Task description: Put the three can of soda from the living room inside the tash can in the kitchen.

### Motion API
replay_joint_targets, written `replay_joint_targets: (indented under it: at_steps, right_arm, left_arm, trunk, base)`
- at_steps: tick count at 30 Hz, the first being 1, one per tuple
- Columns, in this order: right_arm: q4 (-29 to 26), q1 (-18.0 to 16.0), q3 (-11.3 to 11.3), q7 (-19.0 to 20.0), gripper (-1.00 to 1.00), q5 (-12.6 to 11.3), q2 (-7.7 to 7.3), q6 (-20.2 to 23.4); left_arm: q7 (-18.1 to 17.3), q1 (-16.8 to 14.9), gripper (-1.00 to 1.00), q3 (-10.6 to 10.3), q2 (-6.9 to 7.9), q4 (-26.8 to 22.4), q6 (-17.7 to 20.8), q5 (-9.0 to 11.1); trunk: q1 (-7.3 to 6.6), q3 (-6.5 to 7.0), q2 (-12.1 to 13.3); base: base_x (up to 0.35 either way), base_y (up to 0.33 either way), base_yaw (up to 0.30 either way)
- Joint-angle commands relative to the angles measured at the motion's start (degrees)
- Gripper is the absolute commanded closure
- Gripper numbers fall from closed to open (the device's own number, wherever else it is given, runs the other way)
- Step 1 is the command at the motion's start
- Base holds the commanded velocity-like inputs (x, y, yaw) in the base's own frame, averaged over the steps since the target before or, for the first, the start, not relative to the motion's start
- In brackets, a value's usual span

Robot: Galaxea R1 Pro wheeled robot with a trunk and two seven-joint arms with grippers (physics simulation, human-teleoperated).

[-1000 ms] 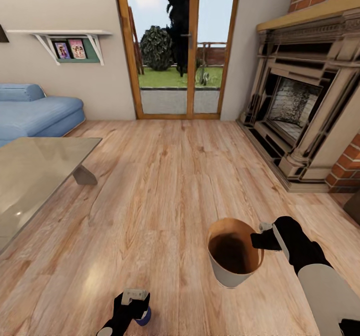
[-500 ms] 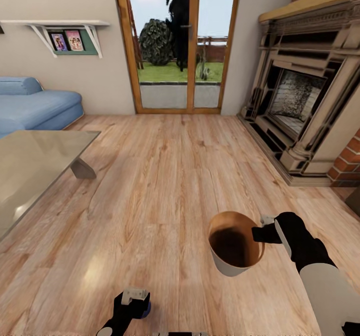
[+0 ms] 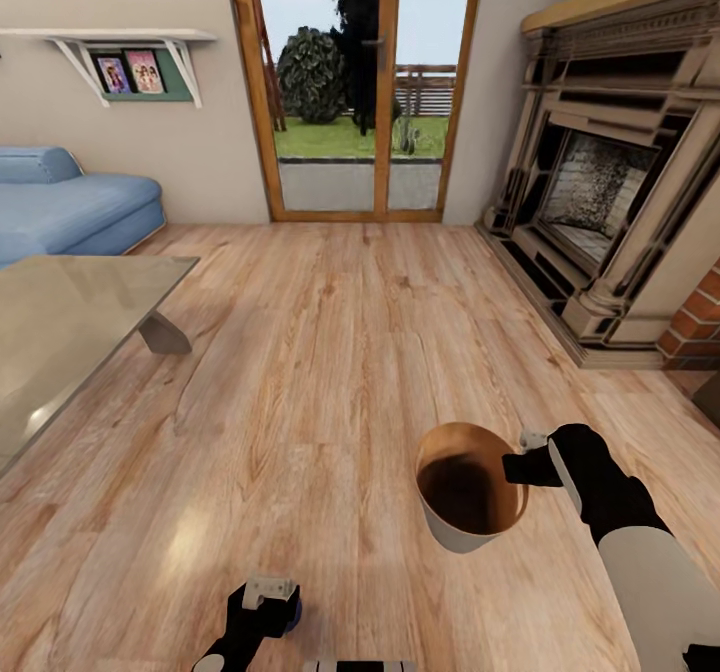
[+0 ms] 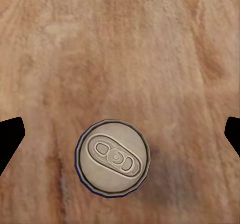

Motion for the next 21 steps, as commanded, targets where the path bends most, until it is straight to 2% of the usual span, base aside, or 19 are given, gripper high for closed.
replay_joint_targets:
  at_steps: [1,9,19,21]
  right_arm:
    - [0.0,0.0,0.0,0.3,1.00,-1.3,0.03,0.1]
    - [0.0,0.0,0.0,0.3,1.00,-1.2,0.06,0.1]
    - [0.0,0.0,0.0,0.2,1.00,-1.2,0.08,0.1]
    - [0.0,0.0,0.0,0.2,1.00,-1.2,0.09,0.1]
  left_arm:
    - [0.0,0.0,-1.00,-0.1,-0.01,0.0,0.1,0.0]
    - [0.0,0.0,-1.00,-0.4,0.06,-0.1,0.1,0.0]
    - [0.0,0.0,-1.00,-0.7,0.00,-0.1,0.1,0.0]
    - [0.0,0.0,-1.00,-0.7,-0.01,0.0,0.1,0.0]
  trunk:
    - [-0.01,-0.04,0.0]
    - [-0.01,-0.41,0.0]
    - [2.19,-2.65,-4.0]
    - [2.24,-3.17,-4.0]
  base:
    - [0.196,0.000,0.000]
    - [0.052,0.000,0.000]
    - [0.002,0.000,0.000]
    - [0.000,0.000,0.000]
